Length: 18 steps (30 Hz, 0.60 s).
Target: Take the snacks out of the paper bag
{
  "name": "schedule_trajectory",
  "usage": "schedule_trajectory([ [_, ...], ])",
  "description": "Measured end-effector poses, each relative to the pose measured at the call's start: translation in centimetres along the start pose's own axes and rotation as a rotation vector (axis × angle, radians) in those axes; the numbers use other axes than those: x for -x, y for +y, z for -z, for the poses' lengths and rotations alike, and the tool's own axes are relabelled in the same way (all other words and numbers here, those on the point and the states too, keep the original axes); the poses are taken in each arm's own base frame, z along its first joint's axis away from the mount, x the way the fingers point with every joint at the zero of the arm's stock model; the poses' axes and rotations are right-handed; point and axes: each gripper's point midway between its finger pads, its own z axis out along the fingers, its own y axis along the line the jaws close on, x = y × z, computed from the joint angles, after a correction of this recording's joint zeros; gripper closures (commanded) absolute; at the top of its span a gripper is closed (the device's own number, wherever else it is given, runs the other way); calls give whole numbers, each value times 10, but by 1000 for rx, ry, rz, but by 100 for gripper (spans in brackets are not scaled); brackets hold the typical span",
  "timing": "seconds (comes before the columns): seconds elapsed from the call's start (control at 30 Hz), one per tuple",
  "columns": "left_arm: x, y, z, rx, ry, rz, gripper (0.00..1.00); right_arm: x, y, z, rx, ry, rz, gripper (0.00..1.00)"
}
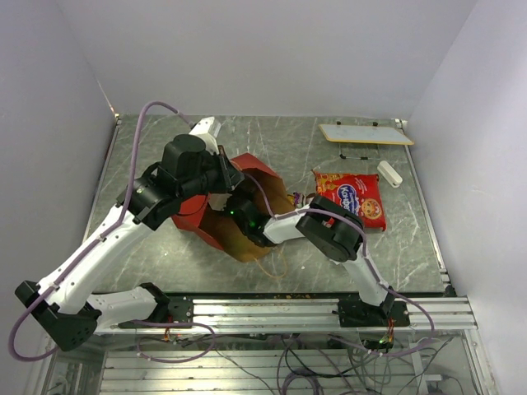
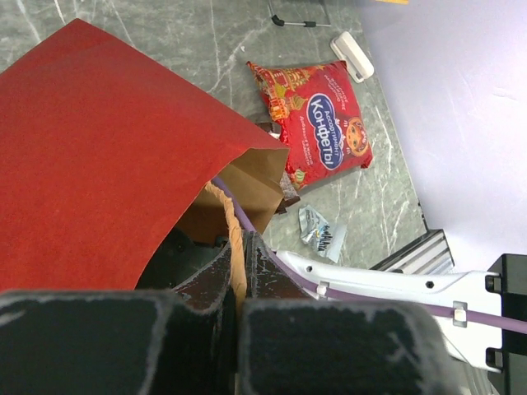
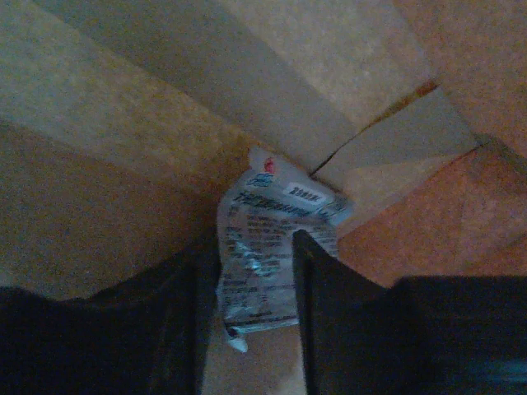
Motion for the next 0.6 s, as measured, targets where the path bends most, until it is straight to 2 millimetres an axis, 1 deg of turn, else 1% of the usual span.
schedule_trajectory([
  [0.07,0,2,2,10,-4,0,93,-3,-1,-3,0,11,13,80],
  [0.1,1,3,3,16,-6,0,93,-5,-2,-4,1,20,22,84],
  [0.2,2,7,6,36,-18,1,93,-7,-5,-6,3,32,45,90],
  [0.3,4,13,8,65,-28,3,93,-5,-6,-7,8,27,67,100],
  [0.47,5,21,12,106,-43,5,93,0,-6,-3,35,3,99,100],
  [0.6,7,26,16,130,-56,11,93,11,-14,14,79,-52,130,100],
])
